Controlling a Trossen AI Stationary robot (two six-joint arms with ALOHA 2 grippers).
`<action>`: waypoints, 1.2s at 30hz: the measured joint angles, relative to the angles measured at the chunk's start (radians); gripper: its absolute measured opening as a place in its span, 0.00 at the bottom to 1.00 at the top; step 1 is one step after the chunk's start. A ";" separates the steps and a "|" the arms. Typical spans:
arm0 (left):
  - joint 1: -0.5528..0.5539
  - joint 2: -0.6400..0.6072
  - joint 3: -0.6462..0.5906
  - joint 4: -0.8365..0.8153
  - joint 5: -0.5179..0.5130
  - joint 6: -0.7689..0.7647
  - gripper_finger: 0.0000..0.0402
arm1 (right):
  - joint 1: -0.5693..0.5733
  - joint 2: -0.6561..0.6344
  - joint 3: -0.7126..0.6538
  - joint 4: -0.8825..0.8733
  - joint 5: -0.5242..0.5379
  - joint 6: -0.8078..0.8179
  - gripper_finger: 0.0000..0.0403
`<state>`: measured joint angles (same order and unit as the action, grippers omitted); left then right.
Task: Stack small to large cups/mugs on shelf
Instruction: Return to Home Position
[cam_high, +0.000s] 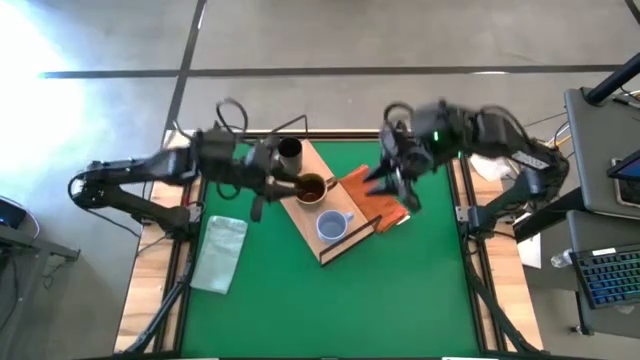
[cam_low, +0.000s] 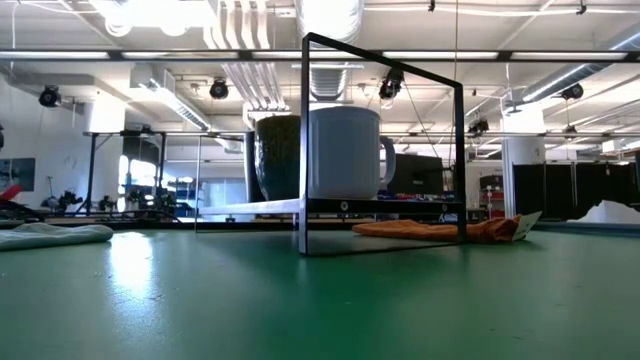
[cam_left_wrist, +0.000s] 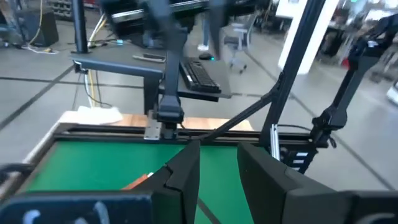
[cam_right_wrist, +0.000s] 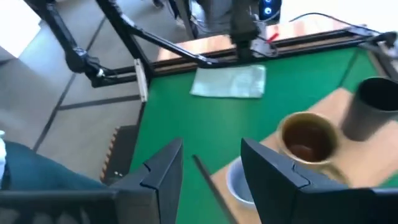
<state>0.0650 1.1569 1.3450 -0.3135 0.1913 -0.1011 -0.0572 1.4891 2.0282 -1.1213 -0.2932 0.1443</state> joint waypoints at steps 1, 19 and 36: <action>-0.002 -0.020 -0.070 0.065 0.000 -0.022 0.23 | 0.024 -0.032 -0.071 0.055 0.020 0.021 0.39; 0.033 -0.606 -0.762 0.439 -0.039 -0.156 0.23 | -0.147 -0.809 -1.018 0.774 -0.094 0.100 0.39; 0.033 -0.981 -1.163 0.550 -0.039 -0.291 0.23 | -0.146 -1.250 -1.372 0.844 -0.100 0.095 0.39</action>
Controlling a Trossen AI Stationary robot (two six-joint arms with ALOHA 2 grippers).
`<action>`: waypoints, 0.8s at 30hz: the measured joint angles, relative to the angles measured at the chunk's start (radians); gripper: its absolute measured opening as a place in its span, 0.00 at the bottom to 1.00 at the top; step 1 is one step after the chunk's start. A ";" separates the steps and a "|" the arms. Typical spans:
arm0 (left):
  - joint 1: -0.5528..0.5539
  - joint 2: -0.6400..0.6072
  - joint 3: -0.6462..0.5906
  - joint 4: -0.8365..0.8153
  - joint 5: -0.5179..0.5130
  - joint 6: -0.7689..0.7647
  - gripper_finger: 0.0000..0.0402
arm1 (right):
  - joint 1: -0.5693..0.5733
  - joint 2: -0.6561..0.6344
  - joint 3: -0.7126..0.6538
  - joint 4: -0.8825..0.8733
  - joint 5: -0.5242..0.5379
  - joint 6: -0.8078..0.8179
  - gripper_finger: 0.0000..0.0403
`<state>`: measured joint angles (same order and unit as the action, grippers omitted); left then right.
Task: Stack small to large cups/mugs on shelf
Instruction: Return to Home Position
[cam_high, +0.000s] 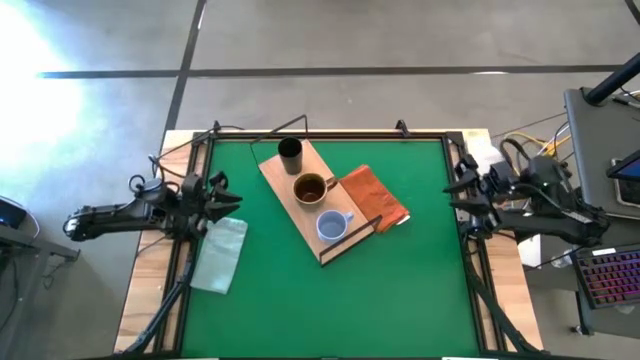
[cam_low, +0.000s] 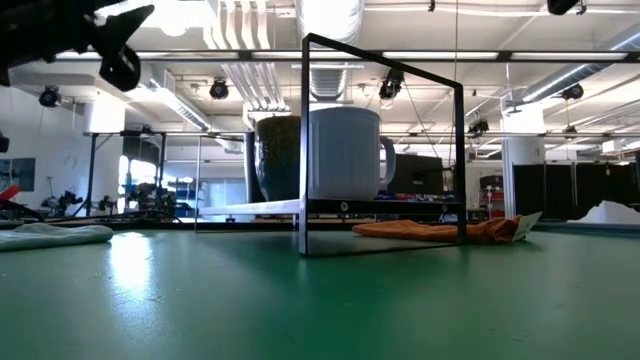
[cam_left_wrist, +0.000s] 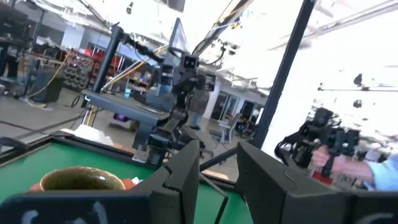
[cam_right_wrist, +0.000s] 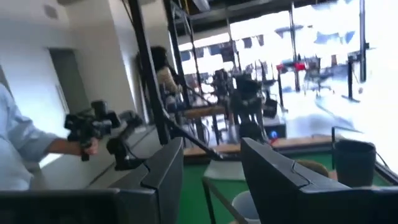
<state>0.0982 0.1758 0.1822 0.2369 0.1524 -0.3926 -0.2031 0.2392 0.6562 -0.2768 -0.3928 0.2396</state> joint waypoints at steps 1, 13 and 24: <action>0.000 -0.028 -0.020 -0.001 0.000 -0.009 0.23 | 0.000 -0.028 -0.017 0.006 -0.004 0.000 0.39; 0.001 -0.121 -0.173 0.018 -0.019 -0.049 0.23 | 0.000 -0.214 -0.216 0.190 -0.010 0.024 0.39; 0.000 -0.107 -0.174 -0.069 -0.055 -0.101 0.23 | 0.000 -0.236 -0.469 0.456 -0.026 0.120 0.39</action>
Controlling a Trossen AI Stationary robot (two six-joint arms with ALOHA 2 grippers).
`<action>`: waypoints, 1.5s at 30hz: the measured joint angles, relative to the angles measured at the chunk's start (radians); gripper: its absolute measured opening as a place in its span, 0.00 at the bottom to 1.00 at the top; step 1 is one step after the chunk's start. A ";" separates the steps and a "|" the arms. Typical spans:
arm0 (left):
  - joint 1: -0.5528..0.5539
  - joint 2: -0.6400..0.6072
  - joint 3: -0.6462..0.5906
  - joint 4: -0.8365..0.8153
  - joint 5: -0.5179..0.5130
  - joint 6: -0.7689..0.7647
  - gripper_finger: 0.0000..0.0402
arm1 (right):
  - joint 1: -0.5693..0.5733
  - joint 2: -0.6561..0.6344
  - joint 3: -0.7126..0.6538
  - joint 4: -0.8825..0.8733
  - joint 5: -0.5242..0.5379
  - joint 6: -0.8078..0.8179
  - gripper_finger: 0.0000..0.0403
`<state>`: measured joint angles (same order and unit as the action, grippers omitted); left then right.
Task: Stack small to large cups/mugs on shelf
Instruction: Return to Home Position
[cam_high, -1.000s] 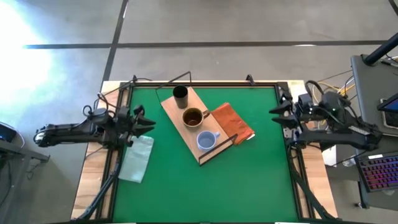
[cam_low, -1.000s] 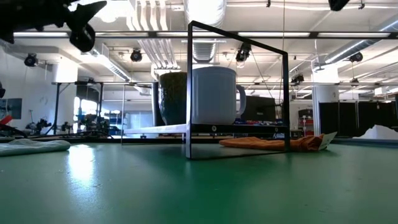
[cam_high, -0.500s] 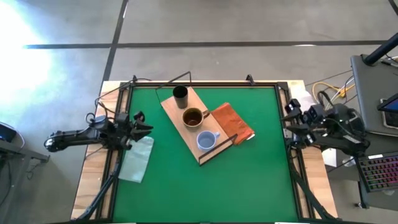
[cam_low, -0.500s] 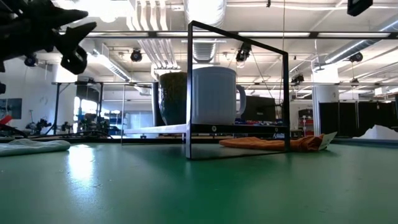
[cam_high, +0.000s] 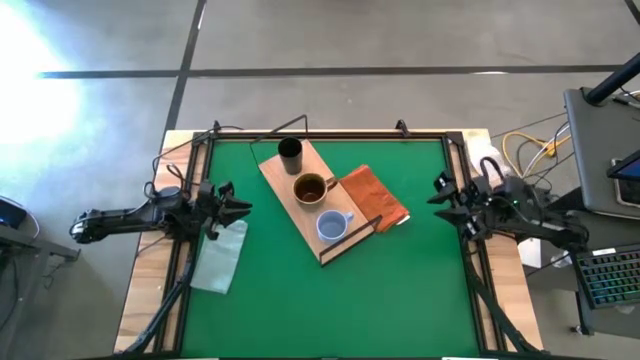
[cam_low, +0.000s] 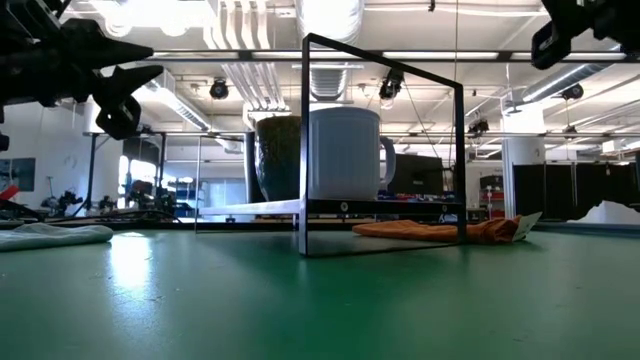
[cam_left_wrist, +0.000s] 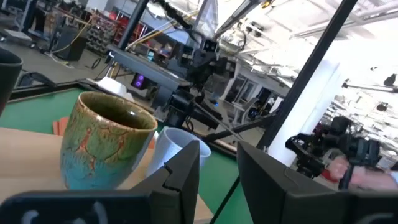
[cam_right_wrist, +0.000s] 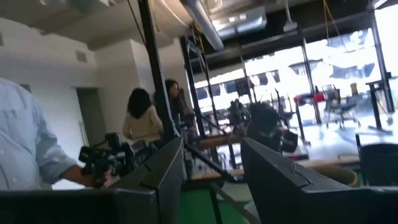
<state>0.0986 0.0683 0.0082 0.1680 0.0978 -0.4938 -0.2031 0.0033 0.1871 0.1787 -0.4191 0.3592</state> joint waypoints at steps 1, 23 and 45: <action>0.000 -0.003 0.000 0.001 0.000 -0.003 0.23 | 0.000 0.001 -0.020 0.034 0.000 0.000 0.39; 0.000 0.070 -0.002 -0.003 0.002 -0.024 0.23 | 0.000 -0.001 -0.178 -0.080 0.038 0.087 0.39; 0.000 0.141 -0.003 0.002 0.003 -0.023 0.23 | 0.000 0.019 -0.177 -0.123 0.046 0.087 0.39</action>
